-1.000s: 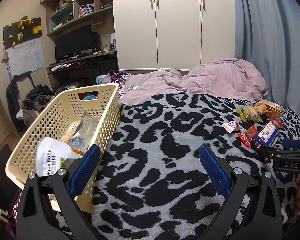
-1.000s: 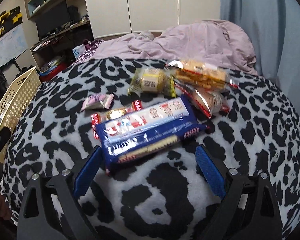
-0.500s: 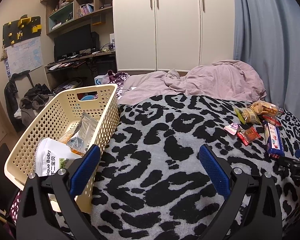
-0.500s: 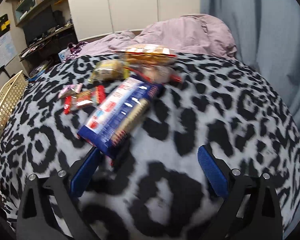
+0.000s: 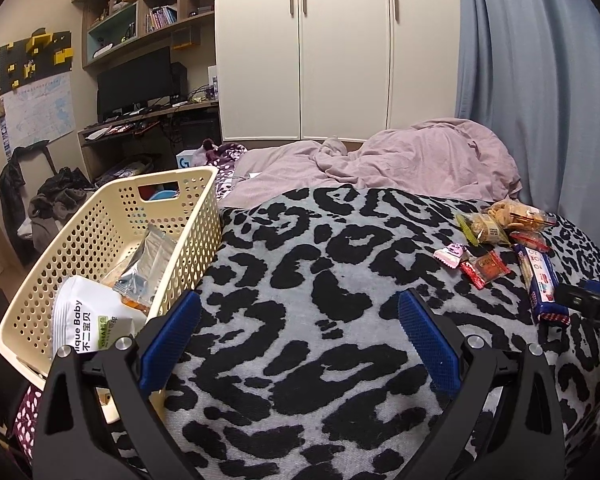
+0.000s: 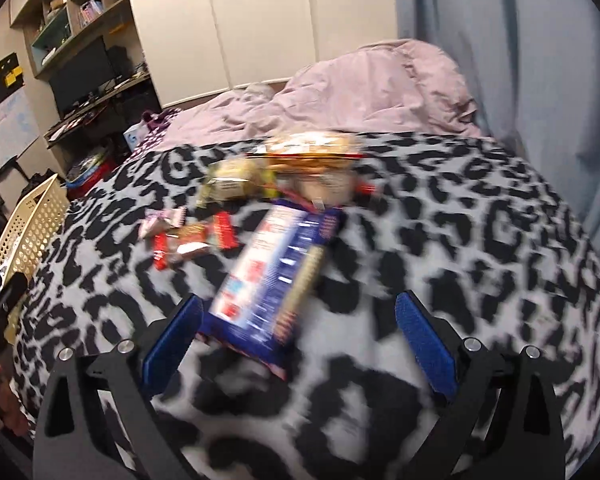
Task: Organize snacks
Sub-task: 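Lower the right gripper onto the blue-and-white biscuit pack and close it, then grasp the clear bag of round crackers with the left gripper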
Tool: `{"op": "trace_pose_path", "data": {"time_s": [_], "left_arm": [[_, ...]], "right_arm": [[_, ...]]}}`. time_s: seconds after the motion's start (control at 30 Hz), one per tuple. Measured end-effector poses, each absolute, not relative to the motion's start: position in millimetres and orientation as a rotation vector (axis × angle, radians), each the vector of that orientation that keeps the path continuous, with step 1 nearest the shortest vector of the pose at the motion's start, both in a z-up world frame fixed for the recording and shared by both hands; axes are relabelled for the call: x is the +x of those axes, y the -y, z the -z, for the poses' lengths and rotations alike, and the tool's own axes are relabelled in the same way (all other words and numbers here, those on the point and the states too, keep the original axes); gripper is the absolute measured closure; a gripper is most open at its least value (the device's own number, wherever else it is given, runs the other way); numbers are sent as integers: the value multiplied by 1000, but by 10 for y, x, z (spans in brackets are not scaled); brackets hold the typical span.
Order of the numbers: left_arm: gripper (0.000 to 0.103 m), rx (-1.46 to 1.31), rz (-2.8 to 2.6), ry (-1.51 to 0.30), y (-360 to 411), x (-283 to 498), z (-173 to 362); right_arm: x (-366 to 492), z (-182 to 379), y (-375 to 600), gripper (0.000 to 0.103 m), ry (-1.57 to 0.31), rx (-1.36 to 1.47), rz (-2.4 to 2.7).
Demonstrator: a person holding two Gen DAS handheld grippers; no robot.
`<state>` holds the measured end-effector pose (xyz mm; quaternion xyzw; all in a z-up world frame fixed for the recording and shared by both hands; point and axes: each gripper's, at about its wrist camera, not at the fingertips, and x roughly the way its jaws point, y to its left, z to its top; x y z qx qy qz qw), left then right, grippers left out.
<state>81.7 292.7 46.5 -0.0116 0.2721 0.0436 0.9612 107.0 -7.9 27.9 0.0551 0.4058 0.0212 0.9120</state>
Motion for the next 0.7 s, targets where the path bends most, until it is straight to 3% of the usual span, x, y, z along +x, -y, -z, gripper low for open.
{"op": "trace_pose_path", "data": {"time_s": [0.1,0.17,0.37,0.7], "left_arm": [[3,-38,-93,-553,-2985,817,-460],[3,-44,-97,-552,-3022,806,-462],[3,-54,-101,-557,-3071,845,-453],[3,-2,-92,-542,-2871,889,-578]], "right_arm": [[1252,-210,-77,9,-861,84,-44],[1329,-175,-122,23,-880,81,-41],[1402,-171,-156,46,-881,55,-6],[1140,-253,53,57,-834,134,-72]]}}
